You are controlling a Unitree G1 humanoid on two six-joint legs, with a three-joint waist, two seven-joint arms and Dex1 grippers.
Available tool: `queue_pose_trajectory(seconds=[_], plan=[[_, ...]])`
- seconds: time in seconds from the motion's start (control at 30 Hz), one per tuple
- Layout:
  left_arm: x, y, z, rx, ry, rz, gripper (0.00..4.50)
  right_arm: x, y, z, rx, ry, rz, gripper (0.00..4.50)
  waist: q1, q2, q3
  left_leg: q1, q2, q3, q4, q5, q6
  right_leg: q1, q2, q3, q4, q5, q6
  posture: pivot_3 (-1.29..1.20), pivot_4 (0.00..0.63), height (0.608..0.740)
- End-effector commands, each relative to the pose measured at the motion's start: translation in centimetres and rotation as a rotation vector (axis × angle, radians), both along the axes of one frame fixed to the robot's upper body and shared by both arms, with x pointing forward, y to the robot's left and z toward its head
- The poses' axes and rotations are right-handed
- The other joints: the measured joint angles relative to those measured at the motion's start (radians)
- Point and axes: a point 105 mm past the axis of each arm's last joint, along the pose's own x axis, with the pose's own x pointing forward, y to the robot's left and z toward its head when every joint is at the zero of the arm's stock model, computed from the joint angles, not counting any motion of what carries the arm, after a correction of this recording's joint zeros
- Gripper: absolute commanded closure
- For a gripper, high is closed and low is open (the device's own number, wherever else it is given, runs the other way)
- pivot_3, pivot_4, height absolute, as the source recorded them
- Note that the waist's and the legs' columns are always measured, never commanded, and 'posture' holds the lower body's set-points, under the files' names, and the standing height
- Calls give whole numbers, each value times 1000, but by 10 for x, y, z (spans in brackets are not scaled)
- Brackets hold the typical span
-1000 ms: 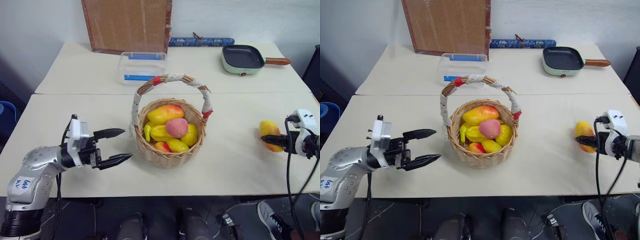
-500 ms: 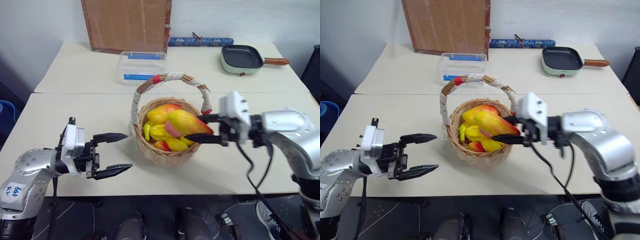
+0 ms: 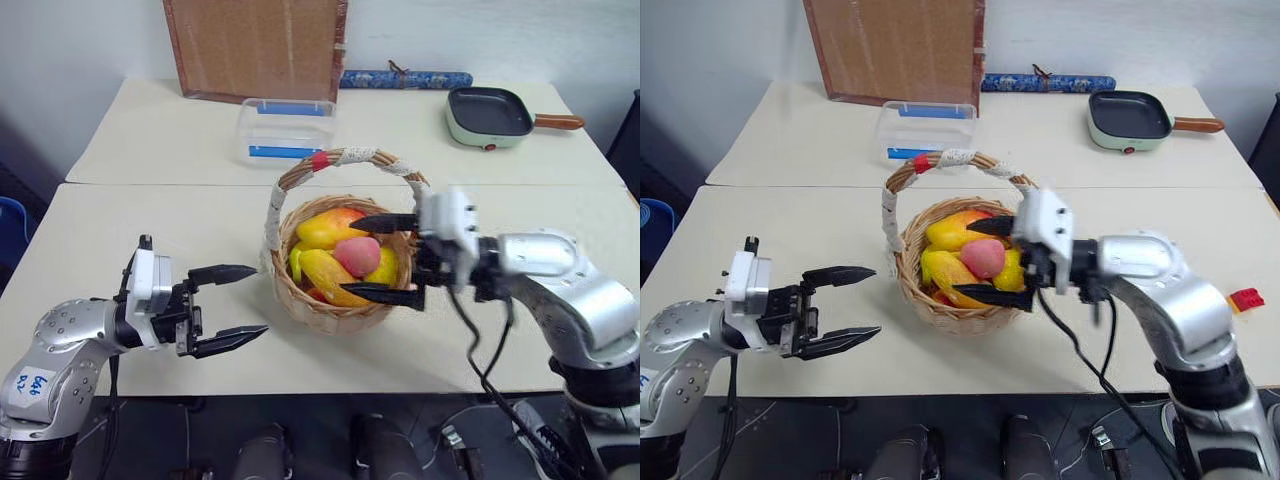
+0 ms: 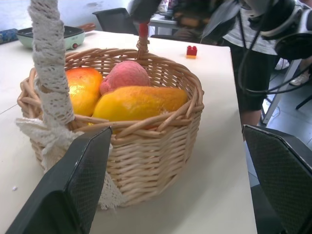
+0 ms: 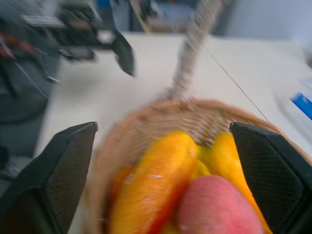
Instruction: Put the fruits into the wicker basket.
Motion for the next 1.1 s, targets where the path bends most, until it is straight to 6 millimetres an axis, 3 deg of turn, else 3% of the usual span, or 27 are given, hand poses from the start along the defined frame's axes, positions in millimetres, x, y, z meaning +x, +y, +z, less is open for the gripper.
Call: queue_pose_trajectory(seconds=[0.03, 0.17, 0.27, 0.43, 0.57, 0.7, 1.0, 1.03, 1.1], plan=[[-2, 2, 6, 5, -31, -3, 0, -13, -39, 2, -22, 26, -12, 62, 7, 0, 0, 0, 0, 1, 1, 0, 1, 0, 0, 0, 0, 0, 1, 0, 150, 740], [-1, 4, 7, 8, -36, 4, 0, 9, -85, 4, -14, 11, -163, 62, 4, 0, 0, 1, -1, 3, 6, 1, 3, 2, -1, 1, -4, 1, 1, 0, 150, 740], [2, 4, 8, 8, -40, 2, 0, 41, -99, 11, 21, -64, -241, 62, -6, 0, 0, 5, -1, 7, 7, 1, 4, 4, -2, 2, -3, 1, 0, 0, 150, 740], [4, 2, 11, 9, -45, -14, 0, 71, -74, 15, 40, -98, -181, 62, -19, 0, 0, 10, 2, 8, 1, 3, -2, 4, -3, 6, 0, 1, -2, 0, 150, 740], [9, -1, 10, 3, -41, -23, 0, 89, -38, 15, 25, -16, -77, 62, -19, 0, 0, 9, 4, 8, -3, 5, -5, -1, -1, 5, 3, 1, -2, 0, 150, 740], [10, -5, 11, -2, -44, -30, 0, 88, -17, 12, 6, 26, 49, 950, -18, 0, 0, 9, 5, 8, -3, 5, -5, 0, 0, 4, 3, 1, -2, 0, 150, 740], [6, -1, 8, 2, -35, -6, 0, 77, -22, 15, 23, 80, 109, 4066, -17, 0, 0, 7, 3, 8, -1, 3, -2, 1, -3, 4, 3, 2, -1, 0, 150, 740], [6, -1, 8, 2, -34, -6, 0, 74, -25, 15, 22, 78, 102, 4317, -17, 0, 0, 7, 3, 8, -1, 3, -2, 0, -3, 4, 3, 2, -1, 0, 150, 740], [7, -2, 7, 1, -32, -8, 0, 68, -34, 16, 31, 80, 73, 4317, -14, 0, 0, 7, 3, 6, -2, 4, -3, 0, -3, 3, 2, 2, -1, 0, 150, 740]])
